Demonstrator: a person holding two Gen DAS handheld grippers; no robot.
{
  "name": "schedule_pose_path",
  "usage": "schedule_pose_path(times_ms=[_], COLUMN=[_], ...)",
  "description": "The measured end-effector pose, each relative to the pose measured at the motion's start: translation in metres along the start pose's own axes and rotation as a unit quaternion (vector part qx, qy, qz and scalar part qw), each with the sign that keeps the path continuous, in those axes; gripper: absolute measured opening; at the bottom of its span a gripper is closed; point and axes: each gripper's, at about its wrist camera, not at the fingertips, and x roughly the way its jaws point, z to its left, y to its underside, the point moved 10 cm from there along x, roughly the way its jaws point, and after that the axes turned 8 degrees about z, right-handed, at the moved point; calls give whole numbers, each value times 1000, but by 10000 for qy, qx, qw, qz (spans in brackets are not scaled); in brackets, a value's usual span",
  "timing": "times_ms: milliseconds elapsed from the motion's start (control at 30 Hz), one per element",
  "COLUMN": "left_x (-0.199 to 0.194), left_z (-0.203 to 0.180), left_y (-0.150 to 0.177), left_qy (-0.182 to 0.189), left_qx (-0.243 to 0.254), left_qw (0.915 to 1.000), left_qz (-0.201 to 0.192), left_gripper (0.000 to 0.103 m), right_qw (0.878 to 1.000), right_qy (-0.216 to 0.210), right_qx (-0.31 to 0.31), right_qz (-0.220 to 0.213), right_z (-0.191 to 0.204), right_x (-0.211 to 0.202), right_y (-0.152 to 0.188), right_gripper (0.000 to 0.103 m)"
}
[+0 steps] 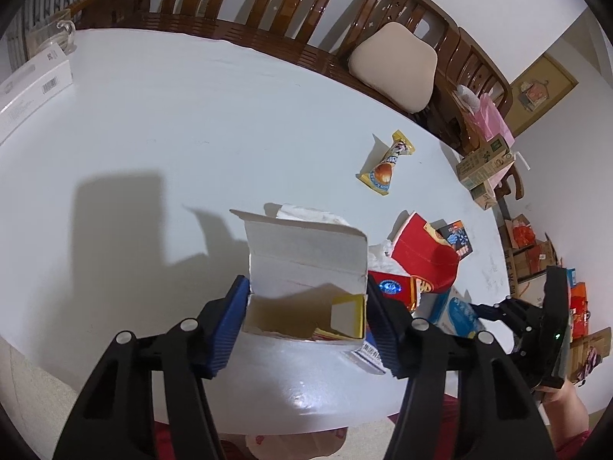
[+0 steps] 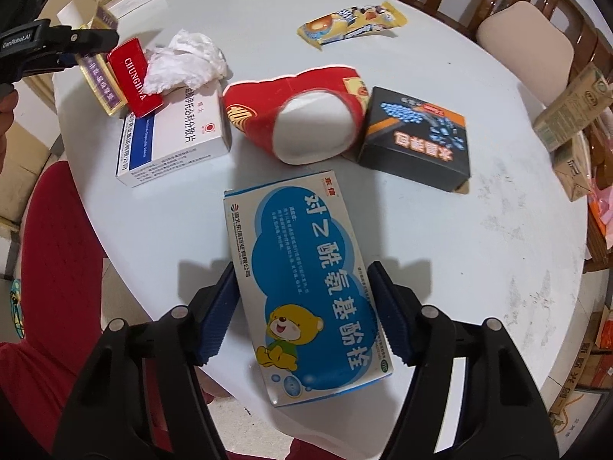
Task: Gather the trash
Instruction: 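Grasp the white open box with the left tool while the right tool grasps the blue bear-print box, then carry both held boxes down to the white plastic bag under the table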
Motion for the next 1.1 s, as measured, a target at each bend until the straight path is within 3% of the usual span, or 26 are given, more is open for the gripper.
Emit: schedule_pose_path(times_ms=[333,700,1100], left_x=[-21,-64,-103], left_z=[-2,-21,-62], left_y=[1,14,65], left_qy=[-222,-341,-406], left_qx=[117,537,1270], left_qw=[9995,9966,9892], left_qz=[-188,-514,-607], left_gripper=[58,58,58], right_qw=[9990,9945,9870], right_qy=[140,475,690], right_qx=[266,423,413], right_qz=[-324,-826,-1392], right_z=[-1,10,53], right_x=[-27,-89,-161], right_y=[6,21,53], right_gripper=[66,66,66])
